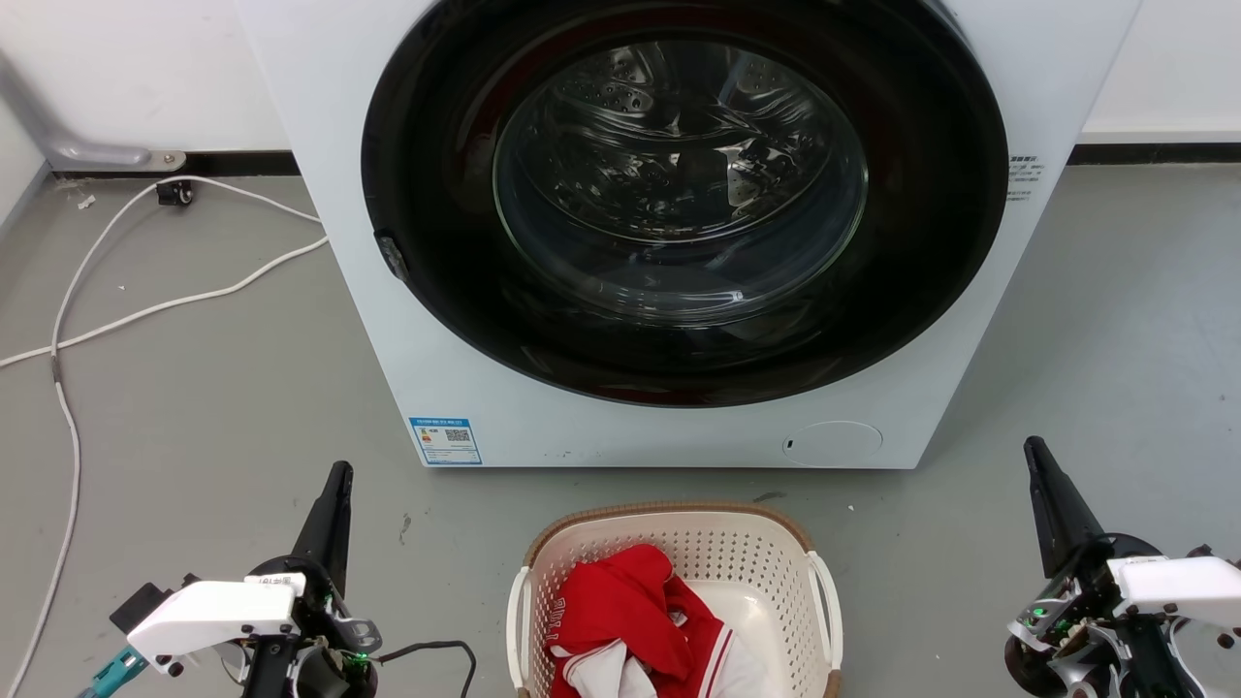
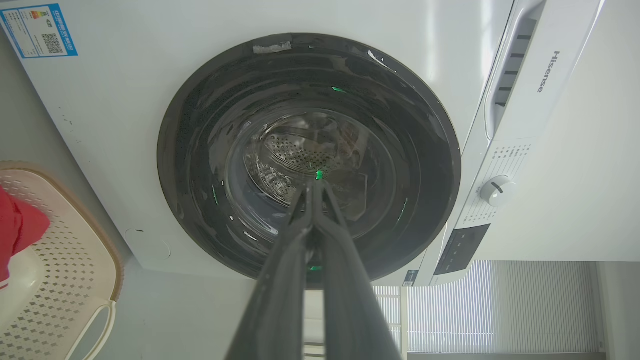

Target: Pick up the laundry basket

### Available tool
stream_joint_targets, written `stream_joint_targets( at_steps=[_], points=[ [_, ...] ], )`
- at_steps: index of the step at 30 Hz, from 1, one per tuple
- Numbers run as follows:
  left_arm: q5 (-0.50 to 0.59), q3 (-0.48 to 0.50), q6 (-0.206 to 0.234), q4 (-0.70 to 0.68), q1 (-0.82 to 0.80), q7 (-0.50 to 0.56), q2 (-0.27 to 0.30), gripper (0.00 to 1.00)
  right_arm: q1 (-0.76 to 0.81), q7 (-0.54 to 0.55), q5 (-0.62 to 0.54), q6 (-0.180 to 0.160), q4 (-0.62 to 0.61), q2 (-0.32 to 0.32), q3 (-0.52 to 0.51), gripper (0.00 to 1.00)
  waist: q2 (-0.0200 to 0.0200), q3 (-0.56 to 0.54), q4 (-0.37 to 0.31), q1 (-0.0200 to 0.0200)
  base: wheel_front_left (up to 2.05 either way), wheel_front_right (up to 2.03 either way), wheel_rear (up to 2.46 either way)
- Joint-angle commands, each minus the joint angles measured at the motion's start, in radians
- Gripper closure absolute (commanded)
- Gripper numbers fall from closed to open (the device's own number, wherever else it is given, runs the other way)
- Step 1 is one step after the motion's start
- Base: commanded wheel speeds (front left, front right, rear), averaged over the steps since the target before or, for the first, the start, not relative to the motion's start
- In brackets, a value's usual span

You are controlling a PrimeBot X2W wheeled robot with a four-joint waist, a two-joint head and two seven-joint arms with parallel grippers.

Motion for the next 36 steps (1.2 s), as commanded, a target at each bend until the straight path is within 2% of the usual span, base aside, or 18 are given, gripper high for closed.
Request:
stream_joint_targets(
  at_steps=[1,36],
  points=[
    [0.007,0.003,-0.001,0.001,-0.010,0.000,-0.002,1.00,-0.012,0.003,-0.004,0.000,0.001,0.003,-0.001,1.00,0.0000,0.000,0.000,0.0000,0.00,0.00,0.00],
    [0.008,0.007,-0.001,0.001,-0.010,0.004,-0.003,1.00,-0.012,0.006,-0.007,0.000,0.001,0.006,-0.006,1.00,0.0000,0.000,0.000,0.0000,0.00,0.00,0.00]
  ],
)
